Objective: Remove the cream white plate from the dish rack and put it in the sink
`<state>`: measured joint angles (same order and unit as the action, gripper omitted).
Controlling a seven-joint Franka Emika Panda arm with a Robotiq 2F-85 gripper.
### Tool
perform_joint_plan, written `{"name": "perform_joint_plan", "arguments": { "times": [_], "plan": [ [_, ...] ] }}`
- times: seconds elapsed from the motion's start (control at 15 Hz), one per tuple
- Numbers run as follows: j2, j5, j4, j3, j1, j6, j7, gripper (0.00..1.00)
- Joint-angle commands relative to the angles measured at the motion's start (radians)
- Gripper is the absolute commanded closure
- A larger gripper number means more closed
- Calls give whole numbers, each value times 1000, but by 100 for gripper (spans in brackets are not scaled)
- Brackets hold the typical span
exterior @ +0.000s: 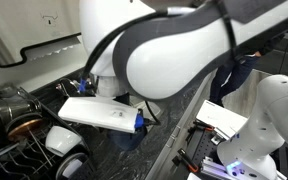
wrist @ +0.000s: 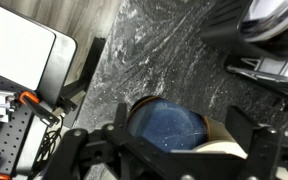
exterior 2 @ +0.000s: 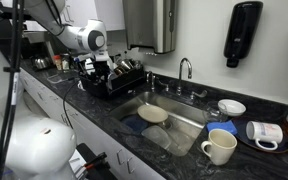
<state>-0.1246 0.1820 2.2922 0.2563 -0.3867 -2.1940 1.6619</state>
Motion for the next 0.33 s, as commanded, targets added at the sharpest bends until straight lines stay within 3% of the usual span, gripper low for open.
{"name": "perform_joint_plan", "arguments": {
  "times": [0.0, 0.27],
  "plan": [
    [-38, 127, -42, 13, 38, 131, -5, 0],
    [-67, 169, -53, 12, 66, 206, 1, 0]
  ]
}}
